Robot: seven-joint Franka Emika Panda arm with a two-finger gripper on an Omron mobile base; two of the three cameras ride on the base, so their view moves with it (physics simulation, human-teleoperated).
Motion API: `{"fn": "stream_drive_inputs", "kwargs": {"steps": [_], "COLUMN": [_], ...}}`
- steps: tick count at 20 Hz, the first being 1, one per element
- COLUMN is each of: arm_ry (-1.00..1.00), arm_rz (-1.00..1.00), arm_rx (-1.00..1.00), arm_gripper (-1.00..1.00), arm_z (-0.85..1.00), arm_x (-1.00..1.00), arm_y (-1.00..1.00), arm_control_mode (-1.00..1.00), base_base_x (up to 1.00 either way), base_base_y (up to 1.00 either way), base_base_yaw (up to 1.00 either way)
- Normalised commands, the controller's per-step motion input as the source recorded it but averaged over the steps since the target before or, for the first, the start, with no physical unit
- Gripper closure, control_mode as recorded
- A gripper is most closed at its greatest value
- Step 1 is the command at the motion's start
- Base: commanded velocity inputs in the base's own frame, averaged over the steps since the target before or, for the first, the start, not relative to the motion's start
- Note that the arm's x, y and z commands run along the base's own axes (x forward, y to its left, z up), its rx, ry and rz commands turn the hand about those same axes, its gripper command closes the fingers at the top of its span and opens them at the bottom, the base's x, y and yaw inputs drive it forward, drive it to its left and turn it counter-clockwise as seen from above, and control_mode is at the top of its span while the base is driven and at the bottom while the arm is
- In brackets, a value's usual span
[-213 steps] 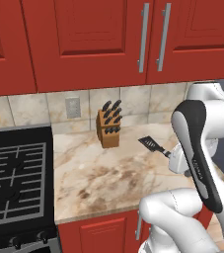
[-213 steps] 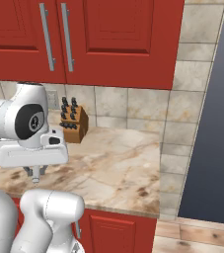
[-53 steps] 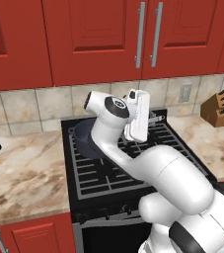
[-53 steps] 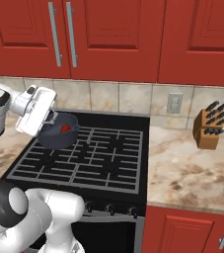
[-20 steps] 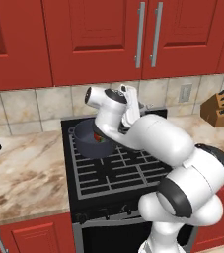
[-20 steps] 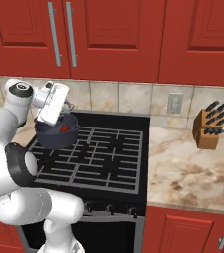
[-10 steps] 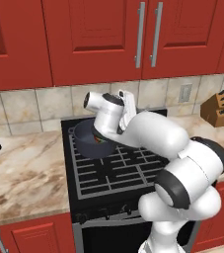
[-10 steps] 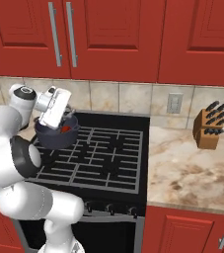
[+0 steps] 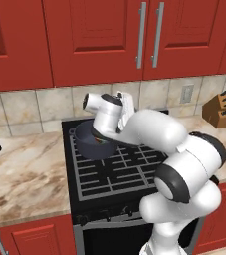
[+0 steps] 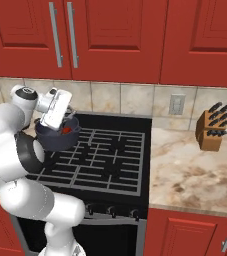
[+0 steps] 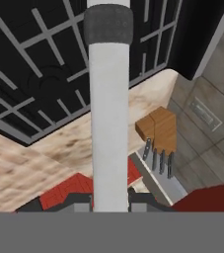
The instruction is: Put the bell pepper and avocado in the pot. Retrieve the spatula and lightly stir the vegetables in the pot.
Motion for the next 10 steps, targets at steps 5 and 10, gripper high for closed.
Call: {"fn": "stream_drive_inputs", "kwargs": {"steps": [5, 10], "arm_ry": [0.04, 0.04], "arm_rz": [0.02, 0.04], "arm_rx": [0.0, 0.0], "arm_gripper": [1.0, 1.0], "arm_z": [0.0, -0.05], "arm_x": [0.01, 0.0], "arm_y": [0.1, 0.01], "arm_control_mode": [-1.0, -1.0], "base_base_x": [0.0, 0.0], "base_base_y": [0.0, 0.0], "base_base_yaw": [0.0, 0.0]}}
